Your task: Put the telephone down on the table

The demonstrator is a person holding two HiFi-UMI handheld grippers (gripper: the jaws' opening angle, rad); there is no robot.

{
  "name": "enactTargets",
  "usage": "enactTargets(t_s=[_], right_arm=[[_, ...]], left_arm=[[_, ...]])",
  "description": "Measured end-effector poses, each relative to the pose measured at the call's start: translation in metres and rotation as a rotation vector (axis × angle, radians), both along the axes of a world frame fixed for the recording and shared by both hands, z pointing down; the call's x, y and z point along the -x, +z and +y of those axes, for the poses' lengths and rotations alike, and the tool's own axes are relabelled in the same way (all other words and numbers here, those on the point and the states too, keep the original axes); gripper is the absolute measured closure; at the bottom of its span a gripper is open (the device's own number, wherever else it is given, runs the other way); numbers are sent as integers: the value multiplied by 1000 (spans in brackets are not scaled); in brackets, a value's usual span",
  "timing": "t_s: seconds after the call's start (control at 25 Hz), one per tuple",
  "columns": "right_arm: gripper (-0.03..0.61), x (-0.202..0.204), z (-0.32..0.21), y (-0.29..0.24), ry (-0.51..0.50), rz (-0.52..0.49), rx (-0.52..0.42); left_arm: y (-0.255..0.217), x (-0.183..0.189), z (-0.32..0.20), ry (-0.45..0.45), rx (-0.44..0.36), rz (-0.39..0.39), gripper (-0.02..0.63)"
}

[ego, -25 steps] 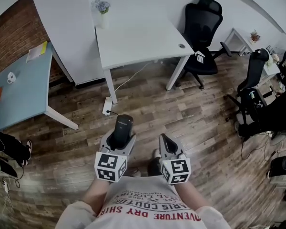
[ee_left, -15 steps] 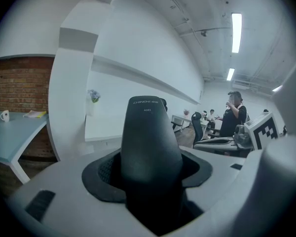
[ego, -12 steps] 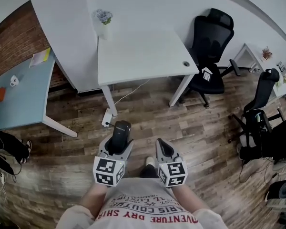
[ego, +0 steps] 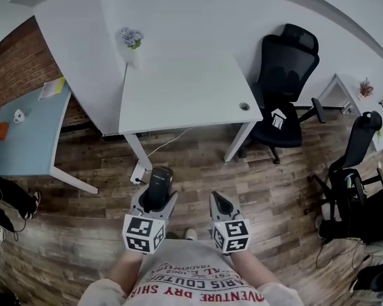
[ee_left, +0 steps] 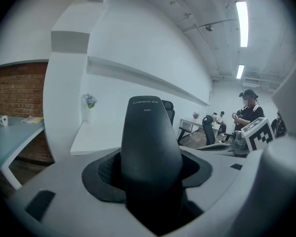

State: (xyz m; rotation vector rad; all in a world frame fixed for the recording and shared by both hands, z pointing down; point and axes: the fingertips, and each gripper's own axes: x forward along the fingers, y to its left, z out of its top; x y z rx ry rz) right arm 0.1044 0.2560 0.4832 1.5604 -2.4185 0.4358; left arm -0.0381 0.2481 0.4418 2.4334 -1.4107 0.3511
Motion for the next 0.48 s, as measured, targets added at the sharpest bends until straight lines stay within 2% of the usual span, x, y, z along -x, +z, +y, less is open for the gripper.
enactTargets(t_s=[0.16,0.48], right_arm=[[554,-15,-23,3,-20,-17,9],[554,-22,-76,19,-32,-34,41]], left_arm=[[0,-15,-18,-20,7,-7,319],[17,-21,-71,-40,46,-14,319]])
